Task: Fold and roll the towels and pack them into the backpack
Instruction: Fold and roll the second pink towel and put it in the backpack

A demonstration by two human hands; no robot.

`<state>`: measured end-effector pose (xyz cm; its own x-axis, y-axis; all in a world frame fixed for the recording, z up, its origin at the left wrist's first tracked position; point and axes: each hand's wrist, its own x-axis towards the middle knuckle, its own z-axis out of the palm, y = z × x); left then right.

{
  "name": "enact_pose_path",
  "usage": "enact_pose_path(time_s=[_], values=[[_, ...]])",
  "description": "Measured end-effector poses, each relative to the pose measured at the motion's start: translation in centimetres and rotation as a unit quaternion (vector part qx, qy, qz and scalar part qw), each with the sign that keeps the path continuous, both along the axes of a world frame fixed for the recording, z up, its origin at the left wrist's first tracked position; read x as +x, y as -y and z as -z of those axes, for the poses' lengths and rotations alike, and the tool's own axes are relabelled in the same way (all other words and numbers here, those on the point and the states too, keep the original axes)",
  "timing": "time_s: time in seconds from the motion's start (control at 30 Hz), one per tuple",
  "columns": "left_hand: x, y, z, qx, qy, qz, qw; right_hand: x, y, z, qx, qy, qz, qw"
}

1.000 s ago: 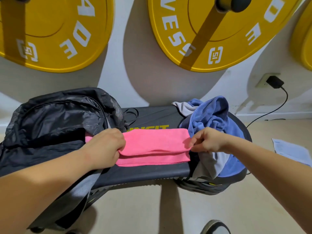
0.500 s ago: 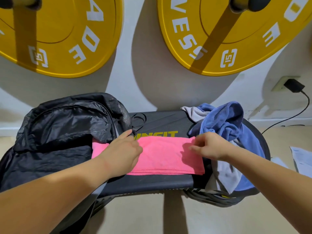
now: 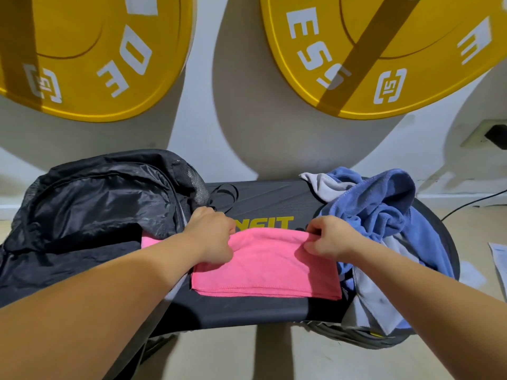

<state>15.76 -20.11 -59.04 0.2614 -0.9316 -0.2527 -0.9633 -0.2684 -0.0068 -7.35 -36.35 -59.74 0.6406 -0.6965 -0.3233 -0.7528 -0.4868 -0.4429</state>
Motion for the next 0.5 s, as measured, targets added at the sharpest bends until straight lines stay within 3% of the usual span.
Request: enact_pose_path(time_s=[0.1, 0.27, 0.4, 0.5], values=[[0.1, 0.0, -1.5, -0.031, -0.132, -0.049, 0.989, -1.0, 0.0, -1.3, 0.146, 0.096, 0.092, 0.980], [1.4, -0.3, -4.8, -0.044, -0.297, -0.143, 0.943, -3.5, -0.2, -2.5, 0.261, 0.149, 0.197, 0.933], [1.0, 0.8, -6.2, -0.055, -0.321, -0.188, 0.927, -5.0, -1.1, -3.1, 0.335, 0.092, 0.189, 0.918], [1.4, 3.1, -6.2, -0.172, -0.245, -0.193, 0.935, -4.7, -2.3, -2.9, 0.403, 0.089, 0.200, 0.889]])
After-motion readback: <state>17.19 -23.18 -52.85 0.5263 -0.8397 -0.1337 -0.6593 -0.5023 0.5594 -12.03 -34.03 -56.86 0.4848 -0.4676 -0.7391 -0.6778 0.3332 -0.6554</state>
